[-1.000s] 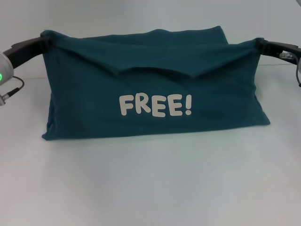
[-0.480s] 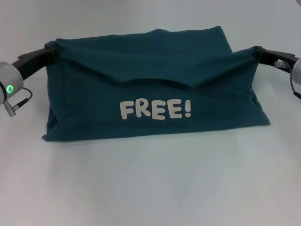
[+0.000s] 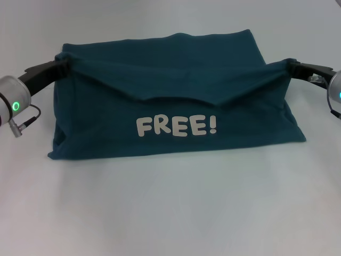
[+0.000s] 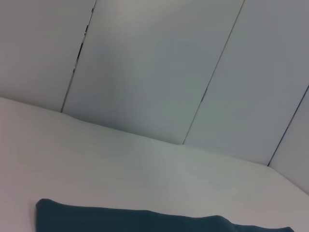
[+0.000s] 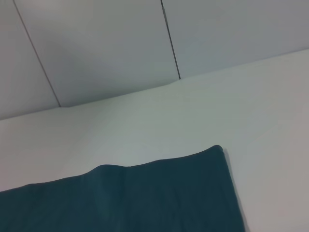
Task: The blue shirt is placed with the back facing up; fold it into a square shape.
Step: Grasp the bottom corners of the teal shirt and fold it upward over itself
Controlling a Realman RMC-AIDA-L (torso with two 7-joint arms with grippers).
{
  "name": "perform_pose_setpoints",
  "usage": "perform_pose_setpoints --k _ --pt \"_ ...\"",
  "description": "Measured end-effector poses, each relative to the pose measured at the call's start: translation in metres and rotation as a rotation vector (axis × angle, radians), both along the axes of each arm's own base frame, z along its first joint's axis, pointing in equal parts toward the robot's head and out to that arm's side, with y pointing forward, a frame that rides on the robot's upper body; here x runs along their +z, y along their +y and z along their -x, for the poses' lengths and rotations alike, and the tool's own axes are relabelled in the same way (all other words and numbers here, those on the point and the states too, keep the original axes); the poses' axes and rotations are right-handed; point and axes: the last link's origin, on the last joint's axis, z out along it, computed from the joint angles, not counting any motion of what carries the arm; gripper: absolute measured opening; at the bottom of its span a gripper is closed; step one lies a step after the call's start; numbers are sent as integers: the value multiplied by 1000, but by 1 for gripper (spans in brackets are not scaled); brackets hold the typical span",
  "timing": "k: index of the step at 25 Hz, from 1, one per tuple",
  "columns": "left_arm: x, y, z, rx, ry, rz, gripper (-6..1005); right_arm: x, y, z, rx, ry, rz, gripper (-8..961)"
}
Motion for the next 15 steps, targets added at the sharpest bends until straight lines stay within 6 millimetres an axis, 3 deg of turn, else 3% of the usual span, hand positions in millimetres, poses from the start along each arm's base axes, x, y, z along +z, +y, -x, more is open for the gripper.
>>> perform_pose_setpoints --k 12,15 --pt "-14 -5 -8 -42 44 29 82 -5 -1 1 10 -23 10 76" --pt "-11 -5 -7 -42 54 23 174 -4 -1 1 10 -25 4 122"
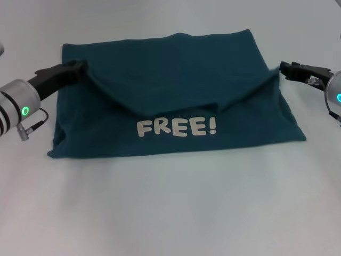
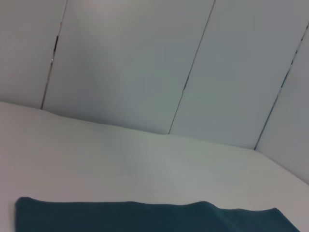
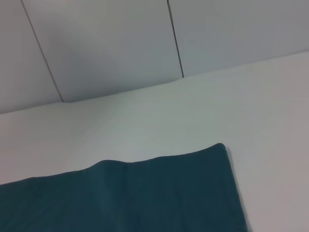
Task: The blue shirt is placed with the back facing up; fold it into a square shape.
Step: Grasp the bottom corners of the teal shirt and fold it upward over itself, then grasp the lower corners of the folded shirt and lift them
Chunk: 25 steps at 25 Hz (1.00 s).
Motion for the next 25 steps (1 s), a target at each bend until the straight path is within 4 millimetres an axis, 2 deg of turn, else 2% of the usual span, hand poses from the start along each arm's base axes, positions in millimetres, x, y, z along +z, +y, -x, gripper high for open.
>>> perform_pose_setpoints --k 8,13,17,19,21,25 --pt "29 0 18 54 -27 -111 382 14 3 -1 5 -7 -41 409" --pt "35 -5 29 75 -18 -126 498 16 2 0 18 5 -40 576" --pt "37 -14 41 93 -30 -114 691 15 -8 -5 55 39 -9 744" --pt "38 -17 44 92 -36 -105 767 15 -16 -8 85 67 19 757" --pt "39 -32 51 69 -48 -56 823 17 -26 -12 109 100 55 771" --pt "42 -53 58 23 -28 2 825 19 -47 -17 146 150 133 782"
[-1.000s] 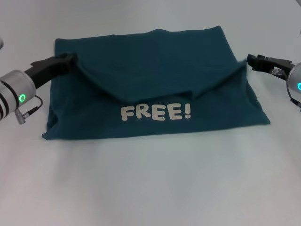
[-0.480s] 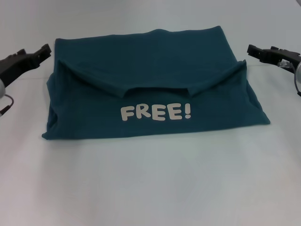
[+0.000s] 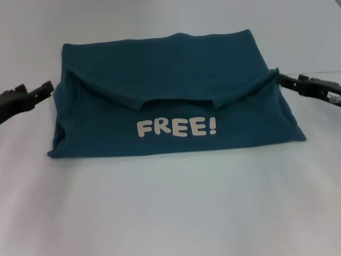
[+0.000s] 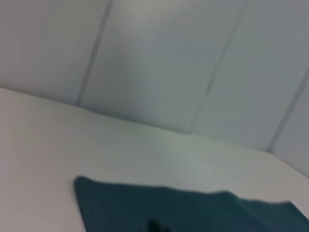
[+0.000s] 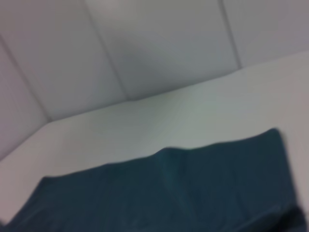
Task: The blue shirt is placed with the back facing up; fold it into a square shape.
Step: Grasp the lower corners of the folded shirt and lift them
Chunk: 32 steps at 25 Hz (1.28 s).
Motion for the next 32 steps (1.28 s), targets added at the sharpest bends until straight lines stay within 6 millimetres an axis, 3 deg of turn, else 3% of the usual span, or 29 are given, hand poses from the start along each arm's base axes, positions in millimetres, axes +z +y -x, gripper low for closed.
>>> perform_pose_setpoints --k 11,20,32 --pt "-11 -34 11 -22 37 175 826 17 -26 -21 -124 68 156 775" --pt "-18 -42 12 -31 44 236 826 7 -20 -19 -239 -32 290 775" --pt "-20 -45 13 -34 48 254 826 0 -7 -16 -261 -79 239 776"
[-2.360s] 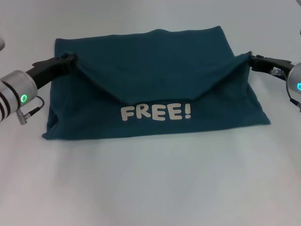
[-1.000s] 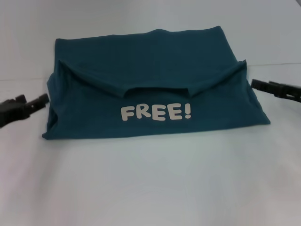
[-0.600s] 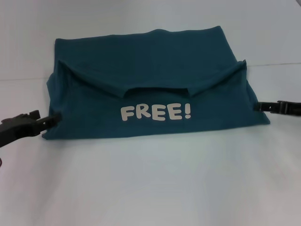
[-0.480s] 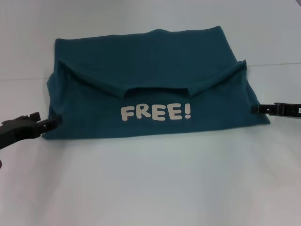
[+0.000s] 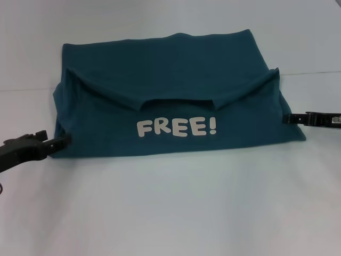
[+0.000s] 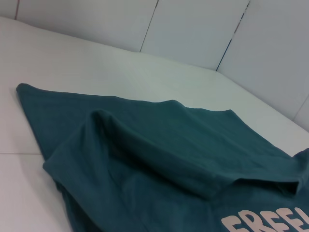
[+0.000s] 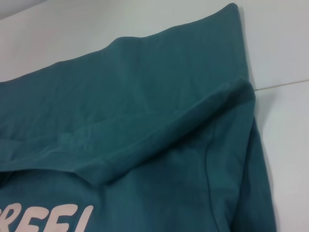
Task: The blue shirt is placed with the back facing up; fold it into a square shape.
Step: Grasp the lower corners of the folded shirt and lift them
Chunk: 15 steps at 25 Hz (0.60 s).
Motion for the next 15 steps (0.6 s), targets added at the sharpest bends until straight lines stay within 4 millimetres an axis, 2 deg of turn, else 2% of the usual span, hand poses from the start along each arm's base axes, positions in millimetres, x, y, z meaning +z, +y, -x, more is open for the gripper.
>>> perform_pose_setpoints --k 15 --pt "2 2 -1 -1 6 -9 825 -25 7 4 -16 -43 10 756"
